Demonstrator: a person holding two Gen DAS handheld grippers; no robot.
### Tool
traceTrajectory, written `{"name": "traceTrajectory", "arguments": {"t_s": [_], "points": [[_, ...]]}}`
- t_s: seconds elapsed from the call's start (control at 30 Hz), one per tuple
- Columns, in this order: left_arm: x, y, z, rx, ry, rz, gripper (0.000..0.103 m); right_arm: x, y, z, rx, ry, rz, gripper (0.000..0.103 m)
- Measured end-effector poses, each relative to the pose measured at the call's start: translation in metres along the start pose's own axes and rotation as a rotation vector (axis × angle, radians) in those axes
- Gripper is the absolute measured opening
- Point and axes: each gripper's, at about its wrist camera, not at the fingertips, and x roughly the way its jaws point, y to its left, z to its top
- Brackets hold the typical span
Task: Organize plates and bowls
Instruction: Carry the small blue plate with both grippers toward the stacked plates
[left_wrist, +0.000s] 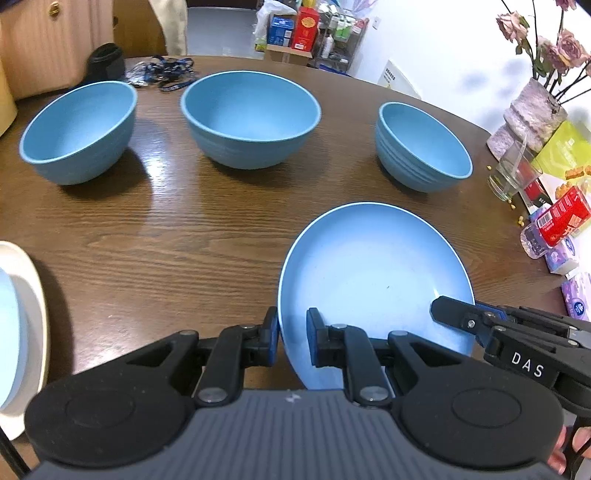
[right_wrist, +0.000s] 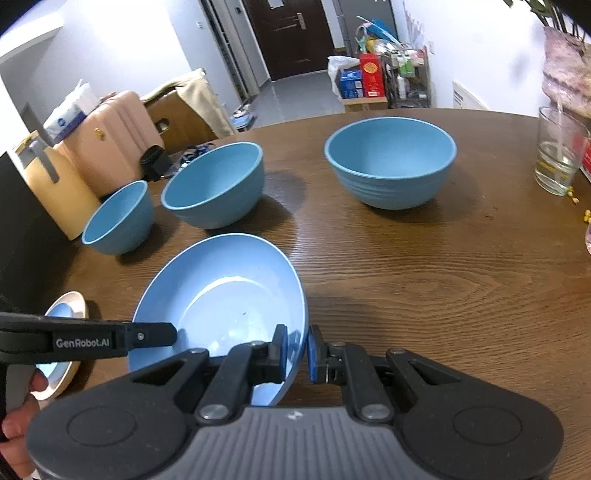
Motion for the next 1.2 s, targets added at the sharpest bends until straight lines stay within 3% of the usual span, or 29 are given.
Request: {"name": "traceTrajectory", "arguments": {"t_s": [0.47, 1.2], "points": [[-0.028, 0.029, -0.011, 0.001, -0.014, -0.003, 0.016, -0.009, 0.034, -0.005, 0.014, -0.007, 0.029, 0.011], [-0.061, 0.073, -0.019, 0.044, -0.019, -0.022, 0.016, -0.016, 0.093, -0.017, 0.011, -0.02, -0.006, 0.011]]}}
